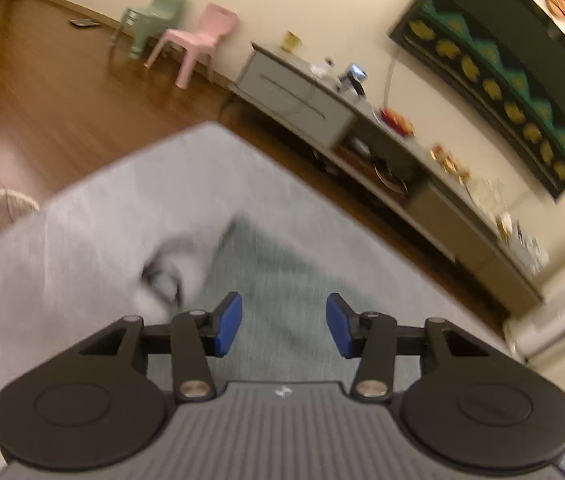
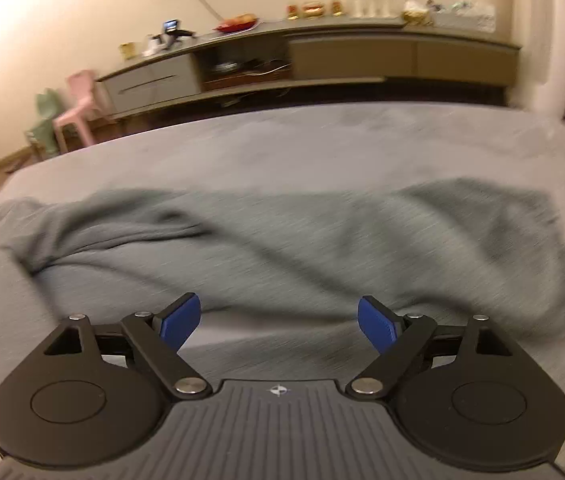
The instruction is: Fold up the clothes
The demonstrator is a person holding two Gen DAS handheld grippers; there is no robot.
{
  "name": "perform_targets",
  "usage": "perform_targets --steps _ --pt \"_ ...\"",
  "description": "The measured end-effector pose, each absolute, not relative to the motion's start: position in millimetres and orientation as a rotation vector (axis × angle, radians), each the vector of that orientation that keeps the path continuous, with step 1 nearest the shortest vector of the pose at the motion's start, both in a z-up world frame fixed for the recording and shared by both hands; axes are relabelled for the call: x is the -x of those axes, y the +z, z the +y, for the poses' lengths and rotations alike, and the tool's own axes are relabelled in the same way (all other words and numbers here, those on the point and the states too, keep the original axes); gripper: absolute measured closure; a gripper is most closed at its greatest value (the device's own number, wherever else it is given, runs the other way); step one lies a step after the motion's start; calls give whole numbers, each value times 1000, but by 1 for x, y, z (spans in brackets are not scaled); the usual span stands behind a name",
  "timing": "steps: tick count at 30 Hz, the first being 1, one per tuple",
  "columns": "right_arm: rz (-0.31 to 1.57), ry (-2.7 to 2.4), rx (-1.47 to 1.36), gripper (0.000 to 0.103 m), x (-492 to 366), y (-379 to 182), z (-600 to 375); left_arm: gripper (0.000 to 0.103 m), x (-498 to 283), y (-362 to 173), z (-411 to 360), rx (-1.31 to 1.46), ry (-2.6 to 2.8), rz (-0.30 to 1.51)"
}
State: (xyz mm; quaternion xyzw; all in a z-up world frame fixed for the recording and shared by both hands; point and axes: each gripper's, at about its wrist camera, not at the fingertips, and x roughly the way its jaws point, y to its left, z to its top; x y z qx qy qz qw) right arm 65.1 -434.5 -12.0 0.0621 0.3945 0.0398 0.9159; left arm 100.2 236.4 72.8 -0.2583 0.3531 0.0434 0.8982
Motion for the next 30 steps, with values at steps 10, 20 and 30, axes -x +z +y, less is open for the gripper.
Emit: perform_targets --steps 10,20,30 --pt "857 -36 -52 14 -103 -55 -492 52 -102 41 195 377 59 843" --pt "698 -78 144 103 -170 26 -494 64 -111 16 192 267 139 926" --pt "612 -12 91 35 -105 50 -520 67 -107 15 198 270 142 933"
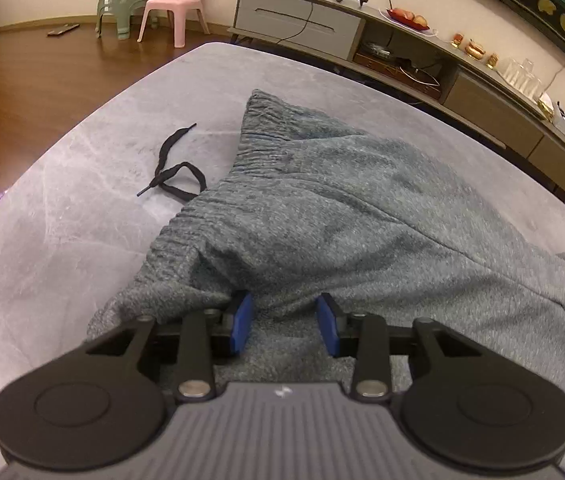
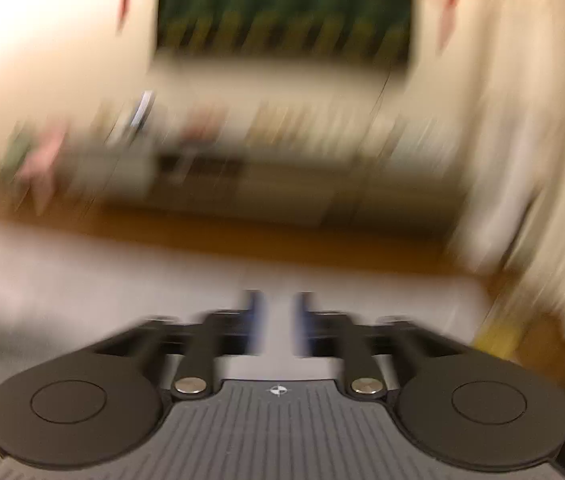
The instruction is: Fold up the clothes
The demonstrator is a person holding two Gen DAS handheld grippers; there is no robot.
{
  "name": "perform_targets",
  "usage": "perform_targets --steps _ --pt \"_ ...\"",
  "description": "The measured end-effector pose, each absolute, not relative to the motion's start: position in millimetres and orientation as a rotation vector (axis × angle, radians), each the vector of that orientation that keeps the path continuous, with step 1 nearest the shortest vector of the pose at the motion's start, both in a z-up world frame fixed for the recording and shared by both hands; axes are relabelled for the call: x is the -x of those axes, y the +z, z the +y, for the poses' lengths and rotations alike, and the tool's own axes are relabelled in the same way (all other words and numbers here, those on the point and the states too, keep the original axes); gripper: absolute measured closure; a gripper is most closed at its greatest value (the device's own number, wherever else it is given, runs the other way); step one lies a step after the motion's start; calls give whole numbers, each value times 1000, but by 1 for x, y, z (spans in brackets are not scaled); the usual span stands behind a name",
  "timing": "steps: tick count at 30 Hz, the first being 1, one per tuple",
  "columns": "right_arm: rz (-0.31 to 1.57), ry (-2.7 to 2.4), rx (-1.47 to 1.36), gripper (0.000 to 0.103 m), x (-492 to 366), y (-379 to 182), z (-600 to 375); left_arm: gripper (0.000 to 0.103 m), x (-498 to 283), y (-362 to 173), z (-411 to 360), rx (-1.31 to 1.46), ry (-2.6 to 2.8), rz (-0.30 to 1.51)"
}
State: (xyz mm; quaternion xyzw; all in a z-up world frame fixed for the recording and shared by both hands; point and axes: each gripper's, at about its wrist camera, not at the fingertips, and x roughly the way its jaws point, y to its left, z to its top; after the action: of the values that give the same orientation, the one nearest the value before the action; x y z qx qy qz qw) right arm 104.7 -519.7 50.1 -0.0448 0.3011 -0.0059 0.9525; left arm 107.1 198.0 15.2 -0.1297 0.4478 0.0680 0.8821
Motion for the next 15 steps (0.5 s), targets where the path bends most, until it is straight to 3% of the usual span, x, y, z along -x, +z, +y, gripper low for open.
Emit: perform_targets --steps 1,4,6,7,8,10,15 --pt "699 1 101 18 -104 23 -524 67 -106 16 197 267 141 933" --pt "844 -10 161 17 -108 -40 -533 67 -102 16 198 272 145 932" --pt "854 -23 141 29 -121 -53 -538 67 -103 15 199 277 148 932" --pt "851 -28 115 81 -131 -47 -541 67 -103 14 200 280 150 932" --pt "856 -43 101 97 -143 -37 -544 67 -104 14 201 282 153 931" --pt "734 -75 134 97 -148 1 -535 68 -106 14 202 286 157 928" --pt "214 -109 202 97 -104 124 -516 71 -107 13 202 281 135 929"
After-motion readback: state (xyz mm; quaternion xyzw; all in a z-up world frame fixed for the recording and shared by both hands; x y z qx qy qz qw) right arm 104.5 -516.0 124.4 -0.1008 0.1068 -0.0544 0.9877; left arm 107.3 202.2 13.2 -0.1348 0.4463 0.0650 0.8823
